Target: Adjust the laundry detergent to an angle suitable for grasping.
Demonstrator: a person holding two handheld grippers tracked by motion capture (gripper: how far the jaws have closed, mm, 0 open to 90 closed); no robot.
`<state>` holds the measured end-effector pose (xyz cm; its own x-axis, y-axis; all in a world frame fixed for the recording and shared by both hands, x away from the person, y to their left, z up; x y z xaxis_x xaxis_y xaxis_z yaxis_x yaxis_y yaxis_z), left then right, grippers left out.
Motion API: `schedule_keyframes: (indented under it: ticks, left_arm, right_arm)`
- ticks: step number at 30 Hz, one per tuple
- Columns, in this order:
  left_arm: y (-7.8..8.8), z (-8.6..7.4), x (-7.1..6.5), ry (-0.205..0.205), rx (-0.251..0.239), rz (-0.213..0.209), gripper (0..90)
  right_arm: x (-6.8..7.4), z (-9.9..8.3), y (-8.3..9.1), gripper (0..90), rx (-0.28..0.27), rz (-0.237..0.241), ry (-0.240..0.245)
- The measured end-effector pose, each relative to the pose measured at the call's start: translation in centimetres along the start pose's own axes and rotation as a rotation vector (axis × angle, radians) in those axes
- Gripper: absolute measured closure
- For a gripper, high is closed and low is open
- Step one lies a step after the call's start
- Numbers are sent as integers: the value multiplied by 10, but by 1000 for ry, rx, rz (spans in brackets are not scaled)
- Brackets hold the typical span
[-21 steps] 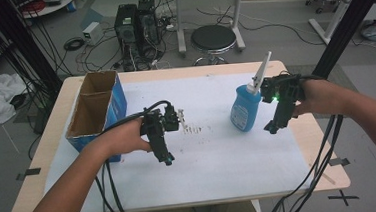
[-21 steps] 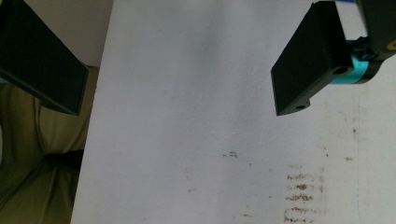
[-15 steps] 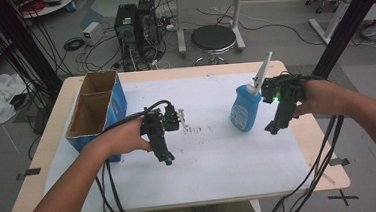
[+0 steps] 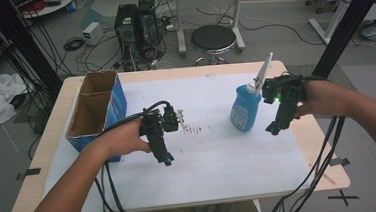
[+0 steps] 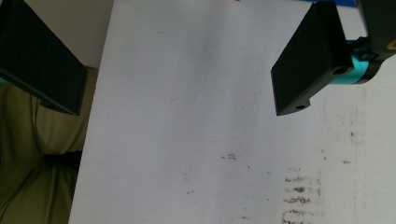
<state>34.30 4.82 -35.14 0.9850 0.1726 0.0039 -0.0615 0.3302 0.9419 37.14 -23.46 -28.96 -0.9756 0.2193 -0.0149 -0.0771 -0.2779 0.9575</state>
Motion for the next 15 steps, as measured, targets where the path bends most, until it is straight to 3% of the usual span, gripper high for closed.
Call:
schedule_keyframes:
  ticks: [15]
  left_arm:
    - [0, 0, -1, 4, -3, 3, 39]
  right_arm:
    - [-2, -4, 2, 30, 6, -18, -21]
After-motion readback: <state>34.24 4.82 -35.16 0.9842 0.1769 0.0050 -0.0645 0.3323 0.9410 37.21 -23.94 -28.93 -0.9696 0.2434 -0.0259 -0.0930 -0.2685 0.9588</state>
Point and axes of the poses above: each handheld gripper's, and its own axes: y roughly backward along the jaws, z roughly out of its top, x roughly to its left, the point moved 6 cm from there along -y, roughly forward along the jaws, and after that the axes turned 6 degrees about -x, right-handed, at the moved point
